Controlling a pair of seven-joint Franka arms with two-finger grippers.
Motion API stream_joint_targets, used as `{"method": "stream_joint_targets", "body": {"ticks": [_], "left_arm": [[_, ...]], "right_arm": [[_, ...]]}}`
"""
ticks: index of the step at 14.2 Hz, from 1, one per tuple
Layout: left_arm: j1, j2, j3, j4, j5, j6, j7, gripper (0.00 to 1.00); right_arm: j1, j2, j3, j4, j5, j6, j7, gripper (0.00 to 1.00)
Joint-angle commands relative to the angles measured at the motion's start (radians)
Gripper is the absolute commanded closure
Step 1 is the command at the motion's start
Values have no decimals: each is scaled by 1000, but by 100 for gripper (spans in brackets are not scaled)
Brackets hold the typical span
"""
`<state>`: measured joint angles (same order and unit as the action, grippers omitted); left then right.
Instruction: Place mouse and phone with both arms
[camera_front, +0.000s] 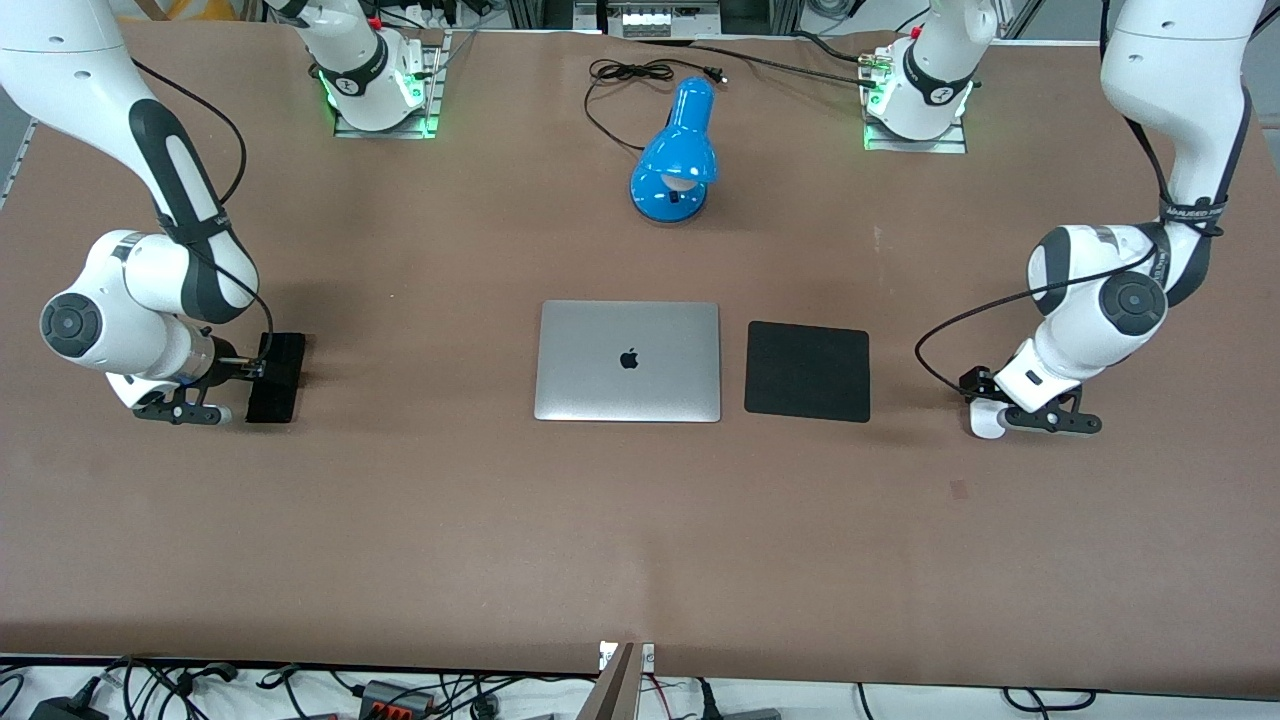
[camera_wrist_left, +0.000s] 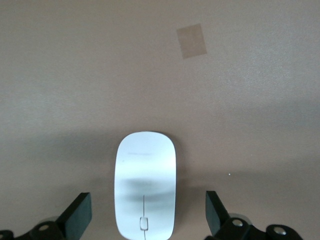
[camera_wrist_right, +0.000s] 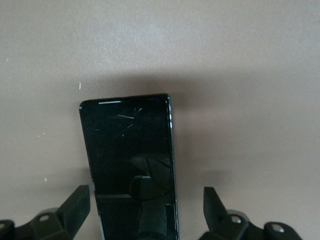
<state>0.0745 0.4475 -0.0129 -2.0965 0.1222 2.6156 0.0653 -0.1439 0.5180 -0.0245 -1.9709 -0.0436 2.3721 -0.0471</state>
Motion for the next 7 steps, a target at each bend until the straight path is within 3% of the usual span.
{"method": "stream_joint_targets", "body": {"ticks": [1, 7], "left_arm": [[5, 29, -4, -16, 22, 75, 17, 0], [30, 76, -4, -57, 22, 221, 56, 0]], "right_arm": [[-14, -6, 15, -14, 4, 16, 9, 0], [-17, 22, 20, -13, 5, 19, 15, 0]]}}
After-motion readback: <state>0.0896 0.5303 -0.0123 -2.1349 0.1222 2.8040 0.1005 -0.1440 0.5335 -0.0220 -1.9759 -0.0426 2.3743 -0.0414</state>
